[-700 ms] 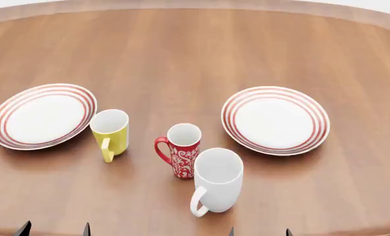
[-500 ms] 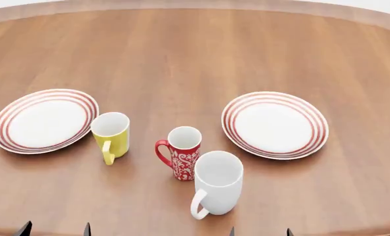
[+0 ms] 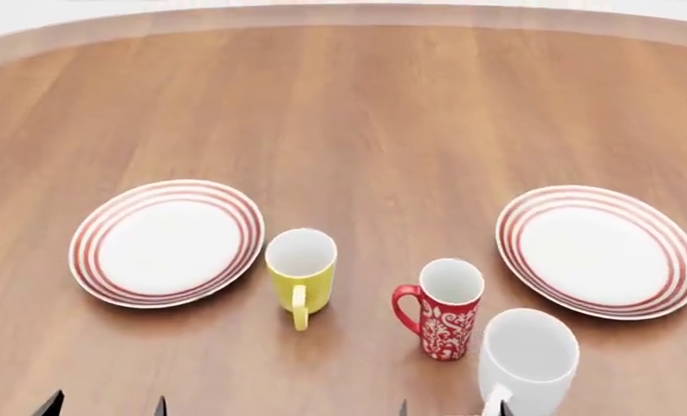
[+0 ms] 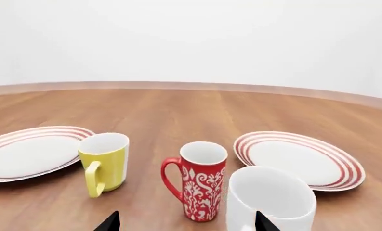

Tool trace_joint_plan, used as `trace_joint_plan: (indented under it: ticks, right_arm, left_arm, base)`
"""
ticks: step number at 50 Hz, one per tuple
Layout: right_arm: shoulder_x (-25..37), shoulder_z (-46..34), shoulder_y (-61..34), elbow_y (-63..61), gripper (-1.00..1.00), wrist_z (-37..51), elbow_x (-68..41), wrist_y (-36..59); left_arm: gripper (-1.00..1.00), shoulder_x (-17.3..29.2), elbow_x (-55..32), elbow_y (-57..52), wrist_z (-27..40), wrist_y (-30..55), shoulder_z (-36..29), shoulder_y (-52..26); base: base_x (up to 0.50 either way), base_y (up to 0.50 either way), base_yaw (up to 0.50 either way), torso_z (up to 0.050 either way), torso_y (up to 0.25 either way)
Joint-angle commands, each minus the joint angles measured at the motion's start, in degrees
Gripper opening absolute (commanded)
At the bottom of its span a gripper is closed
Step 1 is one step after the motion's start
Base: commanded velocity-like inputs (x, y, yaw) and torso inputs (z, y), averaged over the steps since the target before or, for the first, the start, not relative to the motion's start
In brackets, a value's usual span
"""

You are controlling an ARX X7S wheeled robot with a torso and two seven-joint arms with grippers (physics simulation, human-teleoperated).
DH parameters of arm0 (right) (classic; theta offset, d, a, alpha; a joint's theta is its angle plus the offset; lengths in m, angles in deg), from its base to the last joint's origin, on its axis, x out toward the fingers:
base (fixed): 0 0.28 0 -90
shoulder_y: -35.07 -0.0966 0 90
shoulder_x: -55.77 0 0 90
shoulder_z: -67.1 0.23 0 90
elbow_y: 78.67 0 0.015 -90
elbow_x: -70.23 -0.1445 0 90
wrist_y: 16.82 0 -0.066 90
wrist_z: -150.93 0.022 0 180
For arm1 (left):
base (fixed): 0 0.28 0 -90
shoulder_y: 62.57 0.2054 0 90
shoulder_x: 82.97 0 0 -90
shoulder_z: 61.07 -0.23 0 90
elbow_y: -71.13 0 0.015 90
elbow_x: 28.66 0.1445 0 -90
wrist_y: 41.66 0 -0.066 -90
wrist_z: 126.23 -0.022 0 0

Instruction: Put the red mug on the left plate.

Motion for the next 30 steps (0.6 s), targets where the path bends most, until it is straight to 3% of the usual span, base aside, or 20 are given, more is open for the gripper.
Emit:
trace_joint_plan:
  ticks: [1,30]
  right_arm:
    - [0.92,-1.15,0.06,-0.12,1.0,0.74,-1.07,-0.22]
    - [2.64,-3.15,-0.39,0.19,1.0,2.53,-2.96,-0.84]
  left_arm:
    - [1.0,0.96,-0.68,0.31,0.78,-0.14,-1.28,-0.19]
    - [1.0,2.73,-2.41,0.34,2.2,-0.15,-3.69,-0.39]
  base:
    - [0.23,0.5,0.0,0.0,0.0]
    - [0.23,0.5,0.0,0.0,0.0]
